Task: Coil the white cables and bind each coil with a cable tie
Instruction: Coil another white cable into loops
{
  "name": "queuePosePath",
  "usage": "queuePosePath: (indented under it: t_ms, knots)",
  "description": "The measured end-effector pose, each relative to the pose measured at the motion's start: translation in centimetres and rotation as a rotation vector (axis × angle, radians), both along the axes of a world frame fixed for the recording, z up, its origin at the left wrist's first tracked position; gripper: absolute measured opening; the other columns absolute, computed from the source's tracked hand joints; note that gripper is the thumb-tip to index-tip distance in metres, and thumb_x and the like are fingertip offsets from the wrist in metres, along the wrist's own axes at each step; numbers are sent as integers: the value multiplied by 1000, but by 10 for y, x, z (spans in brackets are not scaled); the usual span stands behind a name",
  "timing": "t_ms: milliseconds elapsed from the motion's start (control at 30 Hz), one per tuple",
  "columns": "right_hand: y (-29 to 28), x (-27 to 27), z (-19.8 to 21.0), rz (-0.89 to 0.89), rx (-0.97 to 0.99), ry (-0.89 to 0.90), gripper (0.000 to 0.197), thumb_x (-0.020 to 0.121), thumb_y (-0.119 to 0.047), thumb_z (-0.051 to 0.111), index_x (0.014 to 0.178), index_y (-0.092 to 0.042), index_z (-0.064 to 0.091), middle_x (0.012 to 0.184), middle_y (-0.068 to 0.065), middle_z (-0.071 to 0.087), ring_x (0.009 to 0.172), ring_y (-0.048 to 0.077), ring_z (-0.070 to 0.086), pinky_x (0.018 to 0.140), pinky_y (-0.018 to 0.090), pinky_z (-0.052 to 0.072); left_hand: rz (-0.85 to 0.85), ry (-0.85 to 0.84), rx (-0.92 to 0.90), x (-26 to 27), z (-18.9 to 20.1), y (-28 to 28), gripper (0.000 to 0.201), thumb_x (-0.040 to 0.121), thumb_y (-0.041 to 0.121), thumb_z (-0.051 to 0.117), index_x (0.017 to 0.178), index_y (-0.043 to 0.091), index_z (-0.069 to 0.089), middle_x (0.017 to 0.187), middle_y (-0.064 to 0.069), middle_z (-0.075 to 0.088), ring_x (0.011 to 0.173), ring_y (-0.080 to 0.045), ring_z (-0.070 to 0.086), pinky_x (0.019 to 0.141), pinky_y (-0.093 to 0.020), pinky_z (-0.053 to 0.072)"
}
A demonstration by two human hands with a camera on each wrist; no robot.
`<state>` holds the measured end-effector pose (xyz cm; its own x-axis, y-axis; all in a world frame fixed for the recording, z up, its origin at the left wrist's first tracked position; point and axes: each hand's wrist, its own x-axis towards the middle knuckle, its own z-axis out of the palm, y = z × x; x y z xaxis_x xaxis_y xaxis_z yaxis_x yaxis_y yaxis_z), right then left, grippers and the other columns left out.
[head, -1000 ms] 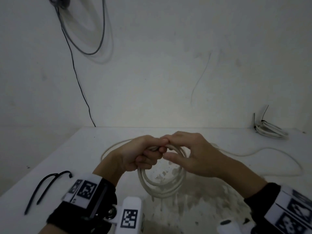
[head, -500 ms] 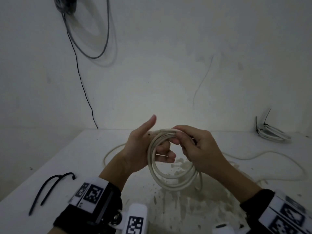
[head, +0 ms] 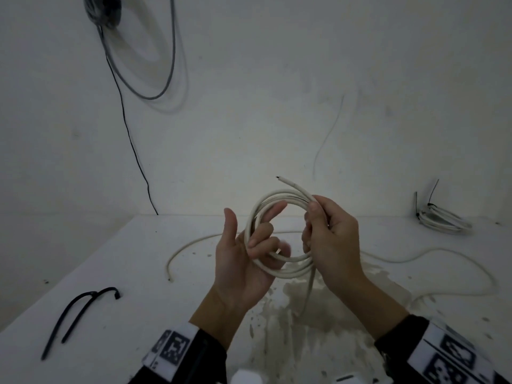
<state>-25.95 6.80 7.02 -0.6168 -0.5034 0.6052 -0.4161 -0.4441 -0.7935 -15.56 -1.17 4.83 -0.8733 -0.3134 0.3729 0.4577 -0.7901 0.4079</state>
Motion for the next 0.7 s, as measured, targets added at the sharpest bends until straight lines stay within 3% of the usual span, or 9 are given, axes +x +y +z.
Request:
queuePosePath:
  t_ms: [33,67,133,167,333,433,533,633,700]
  knots:
    - [1,0,1,18,12,6,26,99,-12,42,80,-12,60,56,2,39,44,15,34,39,24,31,111,-107,-13,-1,2,-1,80,90,65,25,110,-3,63,41,2,43,34,-5,43,55,-19,47]
    - [3,-1,2,46,31,26,25,99,-12,42,84,-15,62,59,2,39,44,16,35,39,24,32,213,-211,-53,0,6,-2,80,88,67,24,88,2,69,34,5,33,26,-3,32,41,-17,35]
    - [9,-4,6,105,99,84,28,99,-14,42,88,-28,63,62,1,42,42,15,40,41,27,38,273,-369,-152,0,15,-6,72,88,66,25,54,10,56,29,7,23,22,-4,21,36,-18,22]
    - [11,-6,7,129,145,114,29,99,-14,41,88,-31,62,64,3,43,41,16,45,42,28,40,273,-434,-190,1,18,-9,68,90,61,27,46,13,45,29,7,22,22,-4,20,37,-18,20]
    - [17,-12,10,227,253,142,25,100,-13,38,95,-17,62,68,9,41,46,22,52,46,21,44,257,-564,-279,9,24,-12,52,78,39,51,38,19,25,29,6,18,24,-7,18,38,-18,15]
    - [15,-12,11,284,297,129,26,100,-13,36,96,-11,61,67,6,43,47,22,53,46,24,45,389,-615,-272,8,23,-1,52,74,31,60,41,21,21,34,6,14,28,-8,14,36,-18,15]
    - [14,-15,12,264,380,192,24,100,-15,37,103,-17,61,68,2,49,45,17,54,41,25,42,523,-616,-250,7,25,1,55,86,24,55,43,22,22,36,6,13,32,-9,10,36,-19,14]
    - [13,-20,16,261,462,352,23,100,-18,38,94,-20,60,66,-2,48,48,14,51,43,24,42,580,-554,-215,5,31,1,56,92,25,50,43,22,24,36,7,14,39,-11,4,35,-18,13]
    - [10,-20,15,213,476,416,23,100,-20,37,90,-19,57,62,-5,44,48,10,44,46,23,37,557,-507,-213,3,32,1,56,95,32,45,43,21,27,36,7,16,32,-8,9,32,-18,16]
